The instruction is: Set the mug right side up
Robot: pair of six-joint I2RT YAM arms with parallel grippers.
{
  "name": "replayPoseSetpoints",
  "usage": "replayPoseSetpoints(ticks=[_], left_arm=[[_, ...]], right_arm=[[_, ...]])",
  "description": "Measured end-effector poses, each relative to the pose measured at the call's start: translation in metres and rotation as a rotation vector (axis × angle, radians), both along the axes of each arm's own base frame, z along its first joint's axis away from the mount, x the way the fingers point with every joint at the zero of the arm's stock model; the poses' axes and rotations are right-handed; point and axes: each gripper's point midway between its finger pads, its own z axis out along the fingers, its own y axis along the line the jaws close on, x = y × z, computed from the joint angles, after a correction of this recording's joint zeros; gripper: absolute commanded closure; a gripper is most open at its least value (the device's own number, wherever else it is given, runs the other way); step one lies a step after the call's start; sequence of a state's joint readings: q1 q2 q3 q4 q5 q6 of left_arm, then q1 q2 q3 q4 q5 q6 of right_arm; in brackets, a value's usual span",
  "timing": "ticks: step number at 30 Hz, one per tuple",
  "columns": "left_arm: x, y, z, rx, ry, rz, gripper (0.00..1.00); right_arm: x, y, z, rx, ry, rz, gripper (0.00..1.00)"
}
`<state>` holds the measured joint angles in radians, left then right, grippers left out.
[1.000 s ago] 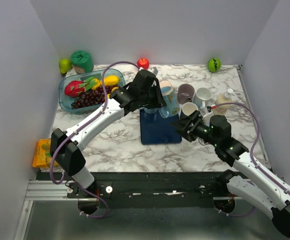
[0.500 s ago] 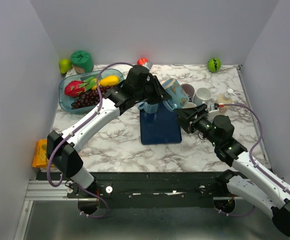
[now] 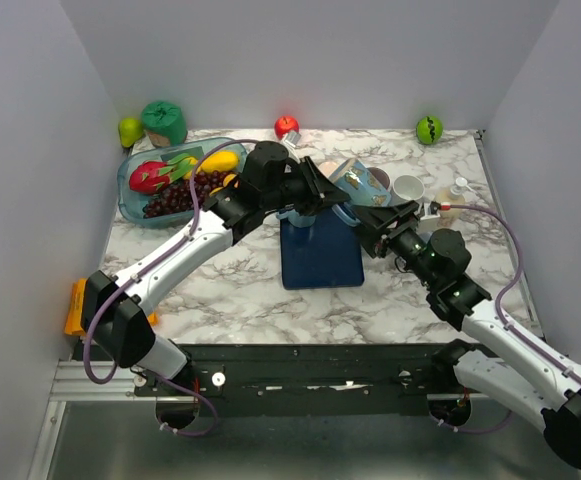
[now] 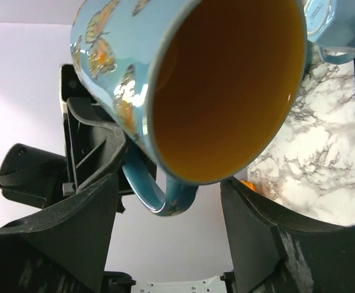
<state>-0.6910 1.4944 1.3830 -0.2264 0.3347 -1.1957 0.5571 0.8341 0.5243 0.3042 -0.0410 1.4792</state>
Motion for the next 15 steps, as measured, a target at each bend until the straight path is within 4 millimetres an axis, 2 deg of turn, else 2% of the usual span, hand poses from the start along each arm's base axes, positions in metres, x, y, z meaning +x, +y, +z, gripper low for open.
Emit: replayPoseSetpoints(ticks=[4, 8, 11, 12, 15], left_arm=[[-0.003, -0.001, 0.006, -0.049, -0.012, -0.003, 1.00], [-0.005, -0.003, 0.013, -0.089, -0.026, -0.007, 1.00], [-0.006, -0.002, 0.014, -0.107, -0.039, -0.006, 1.00], [-0.006, -0.002, 0.014, -0.113, -0.045, -0.007, 1.00], [-0.005, -0.003, 0.018, -0.133, -0.068, -0.008, 1.00]], right_arm=[[0.003, 0.002, 0.004, 0.029, -0.003, -0.001, 0.36], [0.005, 0.003, 0.006, 0.052, -0.001, -0.002, 0.63], [0.005, 0.002, 0.011, 0.077, -0.005, -0.006, 0.76], [0.006, 0.001, 0.011, 0.090, 0.002, -0.012, 0.85], [0.007, -0.001, 0.014, 0.100, -0.003, -0.024, 0.99]])
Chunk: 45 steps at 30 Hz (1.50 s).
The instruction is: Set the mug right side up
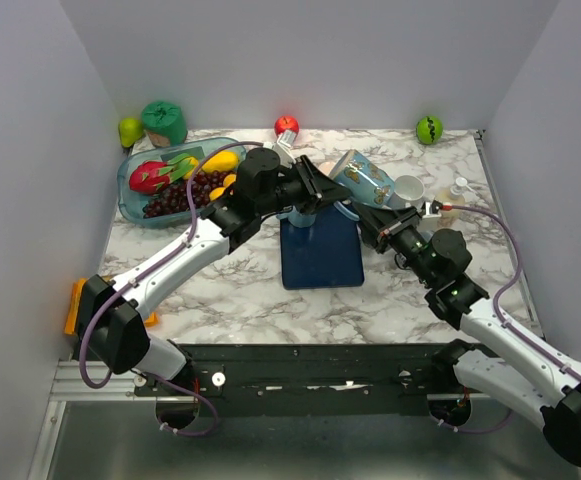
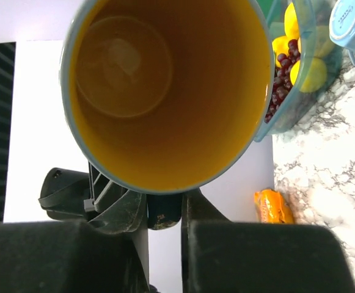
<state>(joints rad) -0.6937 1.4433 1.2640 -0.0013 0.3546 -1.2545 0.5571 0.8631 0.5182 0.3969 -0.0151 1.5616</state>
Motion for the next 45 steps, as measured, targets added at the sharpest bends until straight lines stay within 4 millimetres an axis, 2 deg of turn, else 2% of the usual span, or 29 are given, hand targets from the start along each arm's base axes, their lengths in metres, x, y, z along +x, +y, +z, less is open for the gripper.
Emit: replayPoseSetpoints(ticks=[8, 9, 10, 12, 13, 14, 16, 19, 23, 27, 31, 36, 40, 45], left_arm=[[-0.007, -0.003, 0.000, -0.009, -0.040, -0.038, 1.00], [-0.008, -0.004, 0.001, -0.012, -0.049, -0.046, 0.95], [-0.011, -0.005, 0.001, -0.015, -0.056, -0.059, 0.81], [-0.015, -0.006, 0.002, -0.021, -0.071, -0.077, 0.70], [-0.017, -0.007, 0.003, -0.024, -0.080, -0.087, 0.56], [-0.020, -0.008, 0.004, -0.026, -0.090, -0.098, 0.50], [-0.023, -0.009, 0.005, -0.027, -0.113, -0.115, 0.37], [-0.028, -0.008, 0.009, -0.030, -0.139, -0.144, 0.25], [-0.033, -0.007, 0.015, -0.030, -0.192, -0.167, 0.18], [-0.033, -0.006, 0.013, -0.010, -0.223, -0.173, 0.09], [-0.031, -0.003, 0.001, 0.041, -0.233, -0.176, 0.05], [-0.026, 0.006, -0.022, 0.147, -0.240, -0.167, 0.03], [-0.016, 0.018, -0.044, 0.276, -0.257, -0.129, 0.01], [0.001, 0.040, -0.062, 0.453, -0.306, -0.055, 0.01]], right_arm=[[-0.004, -0.009, 0.002, -0.063, -0.038, -0.036, 0.99], [-0.005, -0.010, 0.003, -0.079, -0.046, -0.043, 0.99], [-0.007, -0.012, 0.004, -0.093, -0.054, -0.049, 0.99], [-0.010, -0.015, 0.007, -0.125, -0.074, -0.059, 0.99], [-0.011, -0.017, 0.009, -0.145, -0.081, -0.062, 0.99], [-0.013, -0.019, 0.011, -0.164, -0.093, -0.068, 0.99], [-0.016, -0.023, 0.016, -0.212, -0.116, -0.083, 0.99], [-0.014, -0.040, 0.019, -0.304, -0.130, -0.159, 0.99], [-0.016, -0.066, 0.020, -0.417, -0.120, -0.257, 0.99], [-0.022, -0.092, 0.027, -0.532, -0.094, -0.335, 0.99], [-0.031, -0.126, 0.039, -0.678, -0.051, -0.439, 0.99], [-0.047, -0.182, 0.045, -0.910, 0.046, -0.603, 0.99], [-0.058, -0.220, 0.029, -1.126, 0.161, -0.694, 0.99], [-0.059, -0.247, -0.004, -1.338, 0.337, -0.718, 0.99]])
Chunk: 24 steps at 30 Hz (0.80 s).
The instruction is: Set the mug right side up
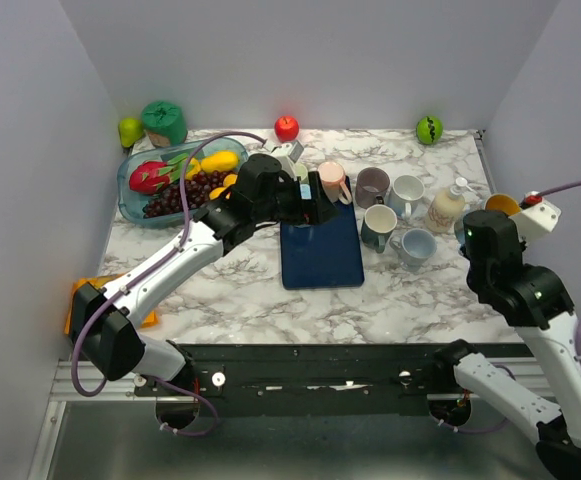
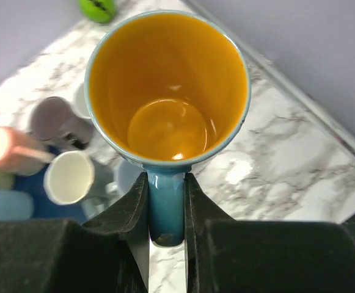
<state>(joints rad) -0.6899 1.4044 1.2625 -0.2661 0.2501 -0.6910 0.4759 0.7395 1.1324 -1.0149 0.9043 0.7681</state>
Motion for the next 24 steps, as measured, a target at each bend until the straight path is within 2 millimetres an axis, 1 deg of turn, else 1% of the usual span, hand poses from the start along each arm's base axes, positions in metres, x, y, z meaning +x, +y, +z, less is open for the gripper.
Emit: replayPoseSetpoints(ticks=[3, 6, 8, 11, 19, 21, 24], left_arm=[[0.008, 0.012, -0.009, 0.079, -0.034, 0.039, 0.01], [0.013, 0.022, -0.018, 0.143, -0.052, 0.066, 0.01], [0.016, 0.027, -0.021, 0.168, -0.063, 0.079, 0.01], [0.020, 0.033, -0.023, 0.195, -0.075, 0.093, 0.01], [0.032, 0.046, -0.030, 0.256, -0.104, 0.136, 0.01], [0.035, 0.050, -0.034, 0.278, -0.105, 0.147, 0.01], [0.041, 0.056, -0.045, 0.309, -0.098, 0.161, 0.01]], right_arm=[[0.004, -0.018, -0.024, -0.038, 0.099, -0.076, 0.99], [0.004, -0.033, -0.056, -0.059, 0.201, -0.123, 0.99], [0.004, -0.039, -0.076, -0.069, 0.264, -0.134, 0.99], [0.008, -0.044, -0.097, -0.078, 0.333, -0.134, 0.99], [0.045, -0.045, -0.137, -0.065, 0.366, -0.097, 0.99], [0.054, -0.047, -0.150, -0.063, 0.382, -0.088, 0.99], [0.060, -0.048, -0.168, -0.064, 0.410, -0.066, 0.99]])
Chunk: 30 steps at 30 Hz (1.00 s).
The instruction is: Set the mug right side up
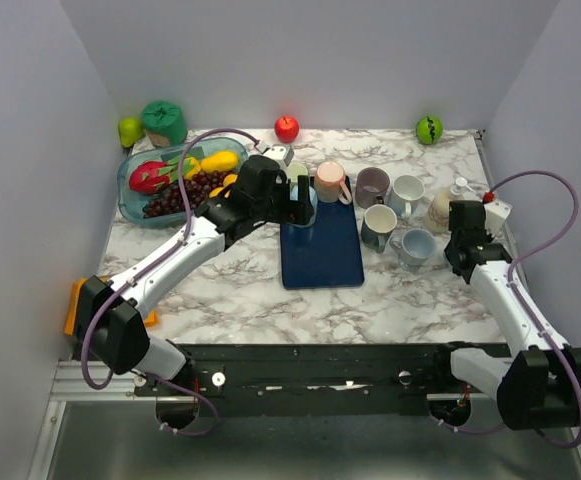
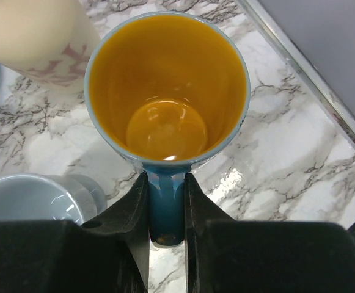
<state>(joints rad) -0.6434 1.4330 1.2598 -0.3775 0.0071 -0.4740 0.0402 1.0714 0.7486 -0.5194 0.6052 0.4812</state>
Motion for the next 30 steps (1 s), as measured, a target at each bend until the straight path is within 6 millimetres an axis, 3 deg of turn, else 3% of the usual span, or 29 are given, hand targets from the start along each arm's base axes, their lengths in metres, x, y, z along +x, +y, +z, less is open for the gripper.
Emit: replayPoseSetpoints(ticks=[5, 12, 20, 24, 30], left_arm=[[0.005, 0.008, -0.019, 0.042, 0.028, 0.015, 0.01], [0.016, 0.012, -0.037, 0.087, 0.034, 0.030, 0.01], [0.029, 0.017, -0.053, 0.157, 0.011, 0.045, 0.01], [0.038, 0.022, -0.057, 0.203, -0.023, 0.054, 0.01], [0.052, 0.028, -0.074, 0.282, -0.047, 0.035, 0.01]], right_arm=[[0.014, -0.002, -0.011, -0.009, 0.017, 0.034, 0.99], [0.030, 0.004, -0.018, 0.003, 0.012, 0.084, 0.82], [0.033, 0.007, -0.021, 0.017, 0.014, 0.102, 0.63], [0.032, 0.009, -0.010, 0.025, -0.018, 0.107, 0.52], [0.028, 0.010, 0.015, 0.044, -0.057, 0.091, 0.46]])
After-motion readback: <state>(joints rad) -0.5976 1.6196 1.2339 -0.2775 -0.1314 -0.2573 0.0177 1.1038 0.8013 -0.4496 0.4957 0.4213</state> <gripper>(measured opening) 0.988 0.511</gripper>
